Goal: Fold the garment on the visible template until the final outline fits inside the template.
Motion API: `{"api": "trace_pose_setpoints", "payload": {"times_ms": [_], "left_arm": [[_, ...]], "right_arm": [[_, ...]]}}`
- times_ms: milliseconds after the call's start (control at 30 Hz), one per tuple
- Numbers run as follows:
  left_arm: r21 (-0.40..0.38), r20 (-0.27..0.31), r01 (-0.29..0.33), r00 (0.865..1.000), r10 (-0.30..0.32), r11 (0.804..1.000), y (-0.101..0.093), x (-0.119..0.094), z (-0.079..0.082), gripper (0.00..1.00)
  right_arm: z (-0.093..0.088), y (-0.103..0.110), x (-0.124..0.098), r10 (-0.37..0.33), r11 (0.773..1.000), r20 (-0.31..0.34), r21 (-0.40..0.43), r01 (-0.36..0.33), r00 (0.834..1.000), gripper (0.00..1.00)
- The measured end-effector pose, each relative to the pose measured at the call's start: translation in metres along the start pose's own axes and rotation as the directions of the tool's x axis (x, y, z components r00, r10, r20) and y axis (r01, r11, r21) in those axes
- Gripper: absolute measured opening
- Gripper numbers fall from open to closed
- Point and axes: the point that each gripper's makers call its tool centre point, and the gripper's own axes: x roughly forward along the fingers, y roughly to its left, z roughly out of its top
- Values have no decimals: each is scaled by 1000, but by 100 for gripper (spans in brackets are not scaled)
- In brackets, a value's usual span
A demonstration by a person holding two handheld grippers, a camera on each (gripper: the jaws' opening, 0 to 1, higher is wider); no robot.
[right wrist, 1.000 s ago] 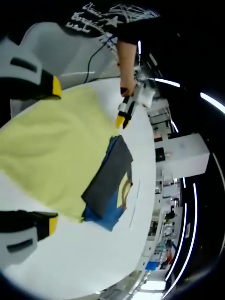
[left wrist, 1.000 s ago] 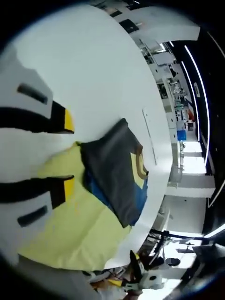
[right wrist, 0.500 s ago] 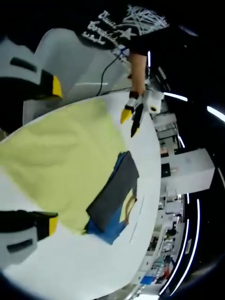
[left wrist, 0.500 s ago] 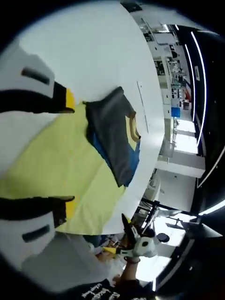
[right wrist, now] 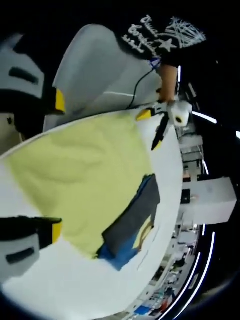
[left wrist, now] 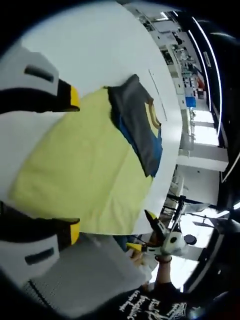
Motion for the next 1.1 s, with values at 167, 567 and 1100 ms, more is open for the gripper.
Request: {"api": "trace_pose_setpoints", "payload": {"times_ms": [167, 567, 1100], "left_arm": [[30, -41, 23, 999, -22, 999, -9, 0, -13, 77], [59, -99, 43, 994, -37, 997, -19, 1, -36, 69], [150, -130, 23, 991, -3, 988, -21, 1, -42, 65]], "right_arm": [[-12, 0, 2, -8, 998, -54, -57, 5, 999, 74], [-29, -1, 5, -9, 996, -96, -84, 1, 995, 59], [-36, -3, 6, -43, 986, -163, -166, 15, 986, 49]]}}
